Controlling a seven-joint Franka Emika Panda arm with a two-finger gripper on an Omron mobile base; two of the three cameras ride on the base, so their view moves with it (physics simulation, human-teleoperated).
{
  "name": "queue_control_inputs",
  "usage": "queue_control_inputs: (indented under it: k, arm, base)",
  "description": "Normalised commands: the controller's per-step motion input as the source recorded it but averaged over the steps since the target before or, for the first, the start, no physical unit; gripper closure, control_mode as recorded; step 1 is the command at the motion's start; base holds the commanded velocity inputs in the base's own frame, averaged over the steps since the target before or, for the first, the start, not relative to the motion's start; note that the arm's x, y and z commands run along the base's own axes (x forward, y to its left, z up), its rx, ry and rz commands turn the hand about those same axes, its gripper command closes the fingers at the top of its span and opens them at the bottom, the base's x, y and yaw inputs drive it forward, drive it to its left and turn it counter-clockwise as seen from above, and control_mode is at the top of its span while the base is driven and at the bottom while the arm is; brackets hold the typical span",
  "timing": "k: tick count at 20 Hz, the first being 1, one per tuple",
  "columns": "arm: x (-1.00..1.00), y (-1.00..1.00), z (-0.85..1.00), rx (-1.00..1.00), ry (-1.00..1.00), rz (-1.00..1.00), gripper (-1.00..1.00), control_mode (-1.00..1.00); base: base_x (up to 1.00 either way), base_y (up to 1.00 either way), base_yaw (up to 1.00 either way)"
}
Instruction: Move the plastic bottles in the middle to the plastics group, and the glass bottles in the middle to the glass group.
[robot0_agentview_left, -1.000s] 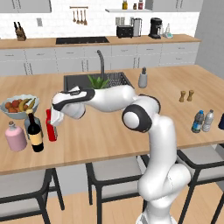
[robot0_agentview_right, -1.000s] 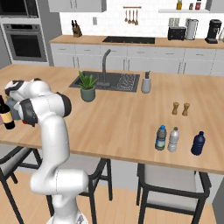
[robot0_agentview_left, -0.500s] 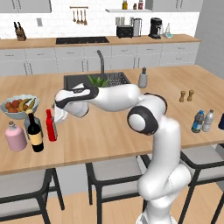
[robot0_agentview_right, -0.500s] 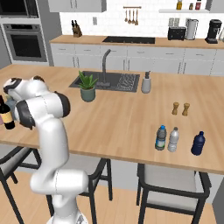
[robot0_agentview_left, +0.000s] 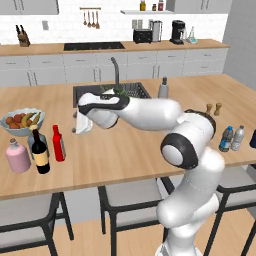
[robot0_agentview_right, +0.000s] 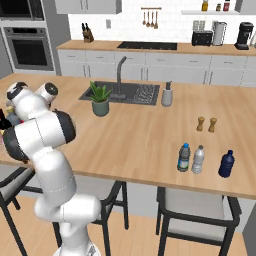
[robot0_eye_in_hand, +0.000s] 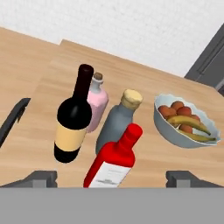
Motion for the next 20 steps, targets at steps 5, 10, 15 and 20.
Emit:
queue_control_inputs:
  k: [5,10,15,20]
  arm:
    - [-0.09,-0.87,0.67,-0.03,0.11,-0.26,-1.0,-1.0]
    - [-0.04,-0.88,0.72,-0.06,0.2,-0.44,-1.0,-1.0]
    - [-0.26,-0.97,0.54,-0.01,0.26,-0.46,-1.0,-1.0]
    - [-0.87,-0.85,0.19,0.0,0.25,-0.29,-1.0,-1.0]
  base:
    - [0.0,0.0,0.0]
    - [0.0,0.0,0.0]
    - [0.0,0.0,0.0]
    - [0.0,0.0,0.0]
